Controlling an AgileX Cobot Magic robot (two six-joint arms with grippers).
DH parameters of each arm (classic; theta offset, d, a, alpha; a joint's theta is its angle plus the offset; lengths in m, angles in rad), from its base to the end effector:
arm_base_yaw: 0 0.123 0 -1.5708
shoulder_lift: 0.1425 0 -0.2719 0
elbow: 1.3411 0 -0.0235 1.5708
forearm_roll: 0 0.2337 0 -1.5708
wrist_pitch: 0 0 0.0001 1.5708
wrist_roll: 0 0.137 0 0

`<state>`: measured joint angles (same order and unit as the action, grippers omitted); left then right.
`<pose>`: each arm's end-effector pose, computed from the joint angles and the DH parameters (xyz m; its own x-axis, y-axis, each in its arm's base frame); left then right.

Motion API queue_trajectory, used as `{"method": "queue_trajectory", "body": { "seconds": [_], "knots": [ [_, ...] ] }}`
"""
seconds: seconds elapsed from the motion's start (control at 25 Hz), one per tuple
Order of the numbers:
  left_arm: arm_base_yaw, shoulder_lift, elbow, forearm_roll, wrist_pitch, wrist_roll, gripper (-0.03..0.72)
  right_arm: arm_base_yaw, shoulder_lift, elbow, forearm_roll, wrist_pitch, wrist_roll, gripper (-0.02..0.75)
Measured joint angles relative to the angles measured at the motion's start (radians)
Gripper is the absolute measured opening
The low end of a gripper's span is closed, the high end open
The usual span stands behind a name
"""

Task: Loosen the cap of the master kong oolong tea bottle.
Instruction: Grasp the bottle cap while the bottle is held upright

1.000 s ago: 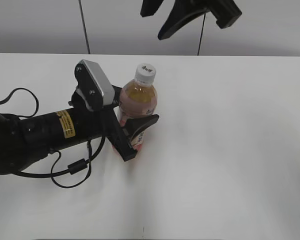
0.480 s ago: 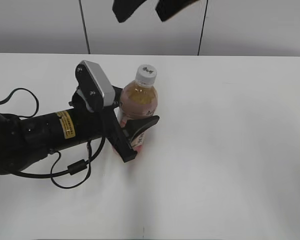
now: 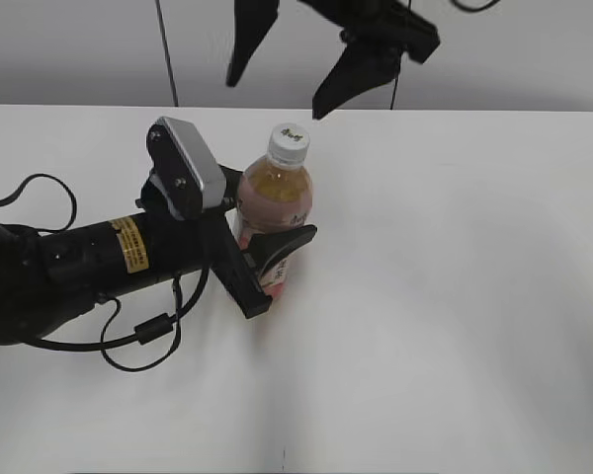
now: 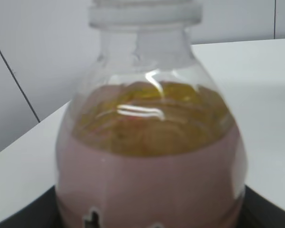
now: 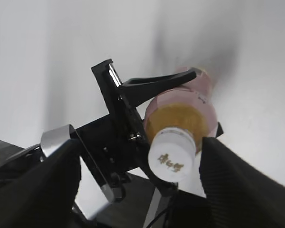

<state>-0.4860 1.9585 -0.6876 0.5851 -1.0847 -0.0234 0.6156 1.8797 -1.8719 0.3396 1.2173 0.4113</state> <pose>0.2916 -0.2297 0.1288 0.0770 0.2290 -0.9704 0.8436 0.5037 0.1858 0.3072 0.2697 0.2925 -0.9678 -0.0933 -0.2337 -0.1954 0.8639 0.4642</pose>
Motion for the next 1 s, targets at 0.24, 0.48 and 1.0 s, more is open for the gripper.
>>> {"method": "queue_trajectory", "body": {
  "seconds": [0.24, 0.48, 1.0],
  "knots": [
    [0.001, 0.000, 0.001, -0.008, 0.020, 0.000, 0.420, 0.000, 0.048, 0.000, 0.050, 0.000, 0.032, 0.585],
    [0.001, 0.000, 0.001, -0.009, 0.020, 0.000, 0.420, 0.000, 0.048, 0.000, 0.037, 0.000, 0.039, 0.567],
    [0.000, 0.000, 0.001, -0.011, 0.003, 0.000, 0.420, 0.000, 0.007, 0.116, -0.032, 0.002, 0.023, 0.562]
  ]
}}
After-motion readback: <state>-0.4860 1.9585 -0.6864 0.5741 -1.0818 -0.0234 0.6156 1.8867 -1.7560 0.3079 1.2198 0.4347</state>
